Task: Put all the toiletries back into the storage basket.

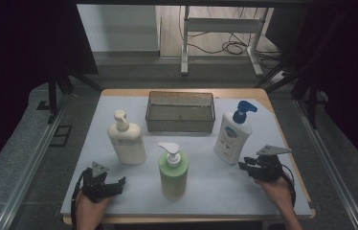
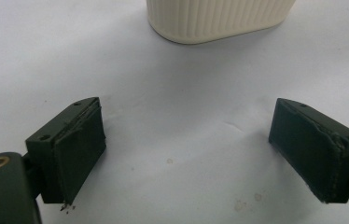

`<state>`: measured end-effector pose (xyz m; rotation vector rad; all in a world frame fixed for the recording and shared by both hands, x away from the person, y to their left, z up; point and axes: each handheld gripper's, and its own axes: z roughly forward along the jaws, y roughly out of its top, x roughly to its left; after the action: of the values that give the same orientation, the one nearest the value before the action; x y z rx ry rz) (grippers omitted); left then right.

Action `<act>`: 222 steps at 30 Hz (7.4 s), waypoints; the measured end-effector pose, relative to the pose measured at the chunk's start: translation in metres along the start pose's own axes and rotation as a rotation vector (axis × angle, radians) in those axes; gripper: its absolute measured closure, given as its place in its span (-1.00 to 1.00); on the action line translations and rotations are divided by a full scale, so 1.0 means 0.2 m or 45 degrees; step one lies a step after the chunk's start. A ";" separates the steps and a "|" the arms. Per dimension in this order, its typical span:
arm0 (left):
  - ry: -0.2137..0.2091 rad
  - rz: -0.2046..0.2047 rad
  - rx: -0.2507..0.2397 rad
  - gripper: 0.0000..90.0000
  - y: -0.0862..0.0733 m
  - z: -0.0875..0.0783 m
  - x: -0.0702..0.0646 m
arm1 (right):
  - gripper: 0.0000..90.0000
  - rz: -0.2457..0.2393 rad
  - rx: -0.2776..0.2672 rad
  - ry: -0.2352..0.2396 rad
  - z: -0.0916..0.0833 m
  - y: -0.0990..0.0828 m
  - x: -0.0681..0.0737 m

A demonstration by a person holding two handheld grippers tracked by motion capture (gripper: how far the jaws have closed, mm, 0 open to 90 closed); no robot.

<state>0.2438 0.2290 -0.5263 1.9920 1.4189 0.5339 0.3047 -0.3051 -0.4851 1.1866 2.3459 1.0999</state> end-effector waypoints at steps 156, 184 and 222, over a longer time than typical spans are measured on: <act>-0.003 0.004 0.001 -0.77 0.00 0.00 0.00 | -0.15 -0.151 -0.184 -0.020 0.18 1.31 0.32; -0.004 0.004 -0.001 -0.77 0.00 0.00 0.00 | -0.14 -0.137 -0.197 -0.039 0.39 1.48 0.39; -0.002 0.004 0.000 -0.77 0.00 0.00 0.00 | -0.14 -0.118 -0.162 -0.067 0.70 1.52 0.42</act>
<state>0.2442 0.2296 -0.5264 1.9944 1.4151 0.5335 0.5007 -0.0574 -0.3478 1.0393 2.2314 1.1529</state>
